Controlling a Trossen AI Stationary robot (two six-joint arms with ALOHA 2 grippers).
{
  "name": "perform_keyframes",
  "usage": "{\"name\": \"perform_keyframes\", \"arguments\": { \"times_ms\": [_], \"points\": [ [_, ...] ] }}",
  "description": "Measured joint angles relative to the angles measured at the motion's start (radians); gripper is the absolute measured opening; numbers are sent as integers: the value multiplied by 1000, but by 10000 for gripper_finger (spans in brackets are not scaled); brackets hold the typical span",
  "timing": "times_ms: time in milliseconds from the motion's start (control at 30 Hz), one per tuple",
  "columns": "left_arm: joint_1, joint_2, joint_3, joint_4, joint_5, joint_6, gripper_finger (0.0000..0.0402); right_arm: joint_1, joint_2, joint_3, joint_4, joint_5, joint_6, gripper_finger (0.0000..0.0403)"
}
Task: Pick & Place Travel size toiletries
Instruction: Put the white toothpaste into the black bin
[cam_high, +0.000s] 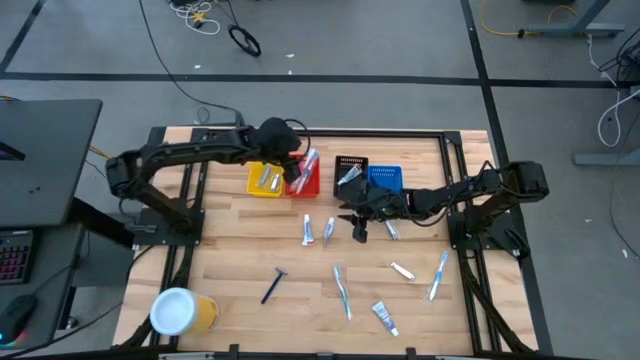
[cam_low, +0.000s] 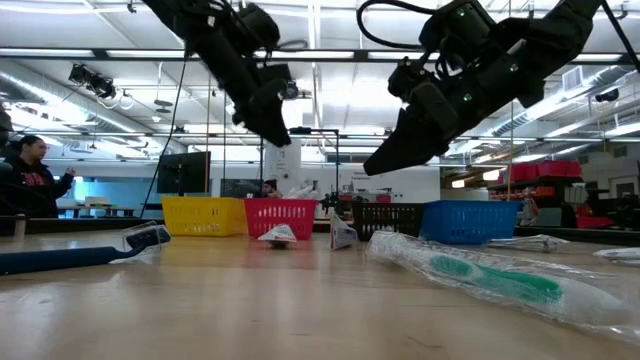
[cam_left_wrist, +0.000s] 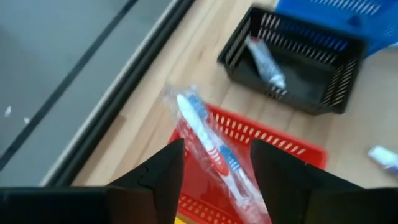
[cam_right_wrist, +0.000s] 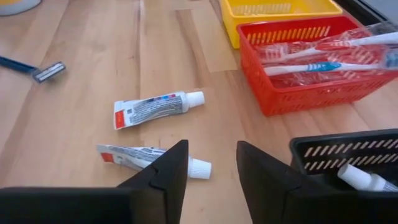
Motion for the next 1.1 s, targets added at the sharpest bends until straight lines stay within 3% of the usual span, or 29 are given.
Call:
{"name": "perform_keyframes", "arguments": {
  "times_ms": [200,300,400,567,700,833,1100],
  "points": [
    [-58,-105,0,-28,-8,34,165,11,-1,0,-2,-20,28,174],
    [-90,-135,0,-74,-53,34,152,45,-27,0,-18,-27,-51,179],
    [-124,-141,0,-131,-105,34,141,82,-89,0,-34,36,-91,179],
    [-179,-140,-14,-181,-148,7,126,144,-245,0,-229,174,-60,179],
    [-219,-139,-64,-145,-150,-26,119,173,-348,0,-424,153,24,179],
    [-266,-139,-140,-53,-148,-140,118,201,-362,0,-467,85,135,179],
    [-385,-139,-303,193,-77,-462,118,235,-261,0,-386,106,56,179]
  ]
}}
